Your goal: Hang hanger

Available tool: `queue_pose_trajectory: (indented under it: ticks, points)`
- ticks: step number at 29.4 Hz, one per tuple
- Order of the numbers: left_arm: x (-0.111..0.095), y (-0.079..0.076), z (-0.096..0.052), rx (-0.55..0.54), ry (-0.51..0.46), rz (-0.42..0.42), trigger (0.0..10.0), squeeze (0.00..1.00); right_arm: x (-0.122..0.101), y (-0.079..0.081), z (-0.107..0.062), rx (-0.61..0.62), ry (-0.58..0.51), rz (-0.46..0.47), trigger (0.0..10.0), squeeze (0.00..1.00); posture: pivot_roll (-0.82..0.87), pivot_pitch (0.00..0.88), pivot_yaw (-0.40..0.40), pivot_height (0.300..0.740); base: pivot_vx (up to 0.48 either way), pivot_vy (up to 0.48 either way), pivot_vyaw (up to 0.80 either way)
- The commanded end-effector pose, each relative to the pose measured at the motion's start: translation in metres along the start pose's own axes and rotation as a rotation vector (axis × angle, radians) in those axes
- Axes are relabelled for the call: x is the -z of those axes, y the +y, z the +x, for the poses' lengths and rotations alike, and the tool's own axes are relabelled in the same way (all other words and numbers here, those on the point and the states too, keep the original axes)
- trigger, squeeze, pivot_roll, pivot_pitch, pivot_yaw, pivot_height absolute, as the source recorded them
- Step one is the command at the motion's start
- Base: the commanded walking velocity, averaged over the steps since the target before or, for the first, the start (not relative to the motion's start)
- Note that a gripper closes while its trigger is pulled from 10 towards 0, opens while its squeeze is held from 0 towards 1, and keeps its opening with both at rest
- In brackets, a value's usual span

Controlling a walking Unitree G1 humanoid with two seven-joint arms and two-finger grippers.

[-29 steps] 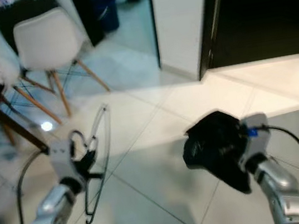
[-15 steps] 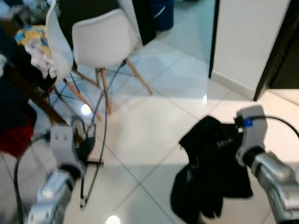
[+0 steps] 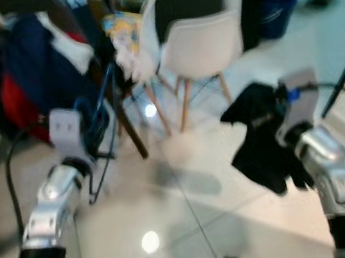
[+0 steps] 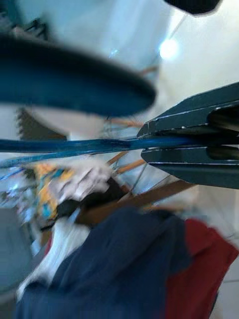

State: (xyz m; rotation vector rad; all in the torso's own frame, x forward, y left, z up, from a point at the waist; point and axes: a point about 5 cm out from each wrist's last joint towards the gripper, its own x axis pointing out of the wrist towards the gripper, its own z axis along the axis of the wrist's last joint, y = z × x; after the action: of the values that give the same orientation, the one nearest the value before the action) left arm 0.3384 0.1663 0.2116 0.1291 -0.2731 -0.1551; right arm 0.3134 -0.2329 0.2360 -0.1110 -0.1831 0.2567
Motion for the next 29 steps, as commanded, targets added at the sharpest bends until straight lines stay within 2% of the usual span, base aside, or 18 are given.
queue_pose_trajectory:
  ticks: [1,5,7,10,11,15,18,24,25,26,27,29]
  points:
    - [-0.001,0.008,-0.002,-0.029,0.015,0.009,10.0,0.0,-0.022,0.014,0.006,-0.071,-0.083,-0.01,10.0,0.0,0.04,0.186,0.049,0.74,0.48,0.0,0.8]
    - [-0.011,0.008,0.002,-0.026,-0.014,0.019,10.0,0.0,-0.035,0.019,0.009,-0.095,-0.123,-0.013,10.0,0.0,0.04,0.185,0.051,0.74,0.48,0.0,0.8]
    - [-0.011,0.008,0.002,-0.026,-0.014,0.019,10.0,0.0,-0.035,0.019,0.009,-0.095,-0.123,-0.013,10.0,0.0,0.04,0.185,0.051,0.74,0.48,0.0,0.8]
    - [-0.014,0.007,0.003,-0.02,-0.024,0.025,10.0,0.0,-0.043,0.027,0.014,-0.121,-0.147,-0.009,10.0,0.0,0.04,0.185,0.049,0.74,0.48,0.0,0.8]
    - [-0.017,0.006,0.003,-0.014,-0.03,0.033,10.0,0.0,-0.049,0.035,0.018,-0.133,-0.166,0.013,10.0,0.0,0.05,0.185,0.048,0.74,0.48,0.0,0.8]
    - [-0.019,0.005,0.003,-0.01,-0.032,0.037,10.0,0.0,-0.051,0.038,0.02,-0.127,-0.174,0.034,10.0,0.0,0.05,0.185,0.048,0.74,0.48,0.0,0.8]
    - [-0.03,0.005,0.005,0.011,-0.06,0.063,10.0,0.0,-0.053,0.041,0.022,-0.107,-0.193,0.085,10.0,0.0,0.05,0.186,0.049,0.74,0.48,0.0,0.0]
    - [-0.039,0.005,0.007,0.026,-0.09,0.089,10.0,0.0,-0.06,0.044,0.022,-0.106,-0.23,0.114,10.0,0.0,0.05,0.187,0.05,0.74,0.48,0.0,0.0]
    - [-0.048,0.004,0.01,0.041,-0.118,0.111,10.0,0.0,-0.069,0.046,0.024,-0.098,-0.279,0.142,10.0,0.0,0.06,0.186,0.05,0.74,0.48,0.0,0.0]
    - [-0.048,0.004,0.01,0.041,-0.118,0.111,10.0,0.0,-0.069,0.046,0.024,-0.098,-0.279,0.142,10.0,0.0,0.06,0.186,0.05,0.74,0.48,0.0,0.0]
    - [-0.071,0.002,0.015,0.082,-0.194,0.153,10.0,0.0,-0.095,0.048,0.03,-0.078,-0.389,0.177,10.0,0.0,0.06,0.185,0.053,0.74,0.48,0.0,0.0]
    - [-0.071,0.002,0.015,0.082,-0.194,0.153,10.0,0.0,-0.095,0.048,0.03,-0.078,-0.389,0.177,10.0,0.0,0.06,0.185,0.053,0.74,0.48,0.0,0.0]
